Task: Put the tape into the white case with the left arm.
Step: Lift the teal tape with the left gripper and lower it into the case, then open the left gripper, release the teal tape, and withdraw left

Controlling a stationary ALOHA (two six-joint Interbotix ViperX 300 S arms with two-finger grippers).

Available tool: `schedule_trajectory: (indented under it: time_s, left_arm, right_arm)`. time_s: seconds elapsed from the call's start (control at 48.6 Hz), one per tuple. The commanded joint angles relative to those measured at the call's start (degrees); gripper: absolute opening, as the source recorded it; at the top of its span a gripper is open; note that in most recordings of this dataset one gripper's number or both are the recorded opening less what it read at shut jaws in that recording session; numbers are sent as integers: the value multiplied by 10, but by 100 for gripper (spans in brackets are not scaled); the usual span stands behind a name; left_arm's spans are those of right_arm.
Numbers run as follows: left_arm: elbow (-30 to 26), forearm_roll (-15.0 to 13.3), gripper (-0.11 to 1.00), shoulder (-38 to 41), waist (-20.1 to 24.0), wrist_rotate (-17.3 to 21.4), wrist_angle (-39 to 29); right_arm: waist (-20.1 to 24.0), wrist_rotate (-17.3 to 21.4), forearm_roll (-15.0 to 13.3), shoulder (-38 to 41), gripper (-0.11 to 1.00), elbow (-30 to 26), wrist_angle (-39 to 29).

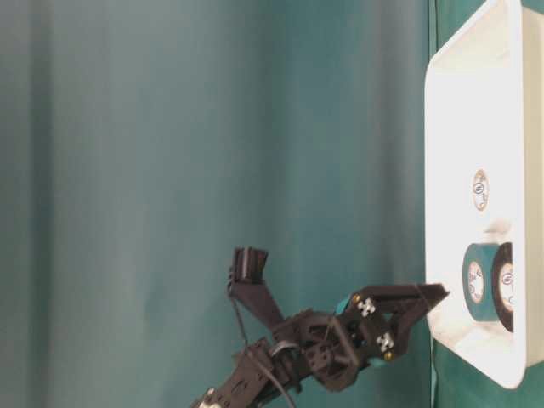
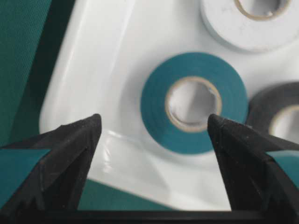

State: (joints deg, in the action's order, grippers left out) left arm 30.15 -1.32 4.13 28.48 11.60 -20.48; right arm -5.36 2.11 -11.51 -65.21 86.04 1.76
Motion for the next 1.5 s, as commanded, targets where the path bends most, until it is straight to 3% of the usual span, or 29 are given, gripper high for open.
schedule_trajectory:
  time_s: [0.0,0.761,1.049,1.481]
  left_arm:
    - [9,0,91,-39,-10,-1,3]
    - [202,-1,91,-252,-117,-4,7]
    - [263,-2,91,-321,-139,-5,4]
    - [301,-2,90,-363,-160,-5,3]
  right_arm:
    - [-1,1,-1,4,-9,-6,6]
    - [-1,1,-1,4,-9,-6,5]
    - [-1,1,-1,3,-9,-5,6]
    - [-3,1,-1,4,-9,-5,5]
